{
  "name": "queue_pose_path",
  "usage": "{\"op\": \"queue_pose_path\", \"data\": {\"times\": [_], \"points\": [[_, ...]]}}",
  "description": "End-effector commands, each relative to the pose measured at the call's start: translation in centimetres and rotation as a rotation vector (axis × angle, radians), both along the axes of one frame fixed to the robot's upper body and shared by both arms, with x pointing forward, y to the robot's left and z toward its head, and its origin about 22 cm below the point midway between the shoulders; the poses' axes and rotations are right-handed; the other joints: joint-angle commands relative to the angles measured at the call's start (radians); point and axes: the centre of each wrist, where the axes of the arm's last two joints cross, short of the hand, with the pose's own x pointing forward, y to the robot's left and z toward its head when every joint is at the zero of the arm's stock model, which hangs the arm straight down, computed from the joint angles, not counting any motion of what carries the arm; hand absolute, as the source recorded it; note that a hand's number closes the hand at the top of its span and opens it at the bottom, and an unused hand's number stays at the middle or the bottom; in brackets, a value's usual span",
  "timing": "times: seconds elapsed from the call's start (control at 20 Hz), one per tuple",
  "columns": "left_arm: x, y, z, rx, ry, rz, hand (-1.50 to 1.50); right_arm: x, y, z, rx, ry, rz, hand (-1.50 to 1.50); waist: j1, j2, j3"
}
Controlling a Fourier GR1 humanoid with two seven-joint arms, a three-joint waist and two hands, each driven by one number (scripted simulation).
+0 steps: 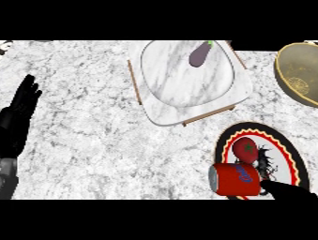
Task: Pick the tomato from the plate and place it in the bowl
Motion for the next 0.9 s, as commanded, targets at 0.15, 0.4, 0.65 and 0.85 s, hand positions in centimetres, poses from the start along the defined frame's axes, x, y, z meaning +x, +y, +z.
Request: {"op": "queue_pose_path", "data": {"times": [0.15, 0.4, 0.65, 0.85], "points": [[0.9, 0.5, 0.5, -0.018, 0.010, -0.002, 0.00, 4.8, -2.3, -0.9, 0.133, 0.294, 0.010, -1.50, 0.000, 0.003, 0.002], [0.5, -0.6, -0.4, -0.003, 0.018, -0.004, 0.00, 6.9, -0.9, -1.4, 0.174, 0.436, 0.075, -1.50, 0.001, -0.001, 0.001], [1.2, -0.5, -0.5, -0.009, 0.001, 0.007, 0.00, 9.0, -1.4, -2.1, 0.226, 0.541, 0.099, -1.50, -0.002, -0.001, 0.001], [1.0, 1.4, 1.3, 0.001, -0.001, 0.004, 0.00, 8.8, -1.0, -4.0, 0.155, 0.580, 0.079, -1.50, -0.007, -0.006, 0.002]]}}
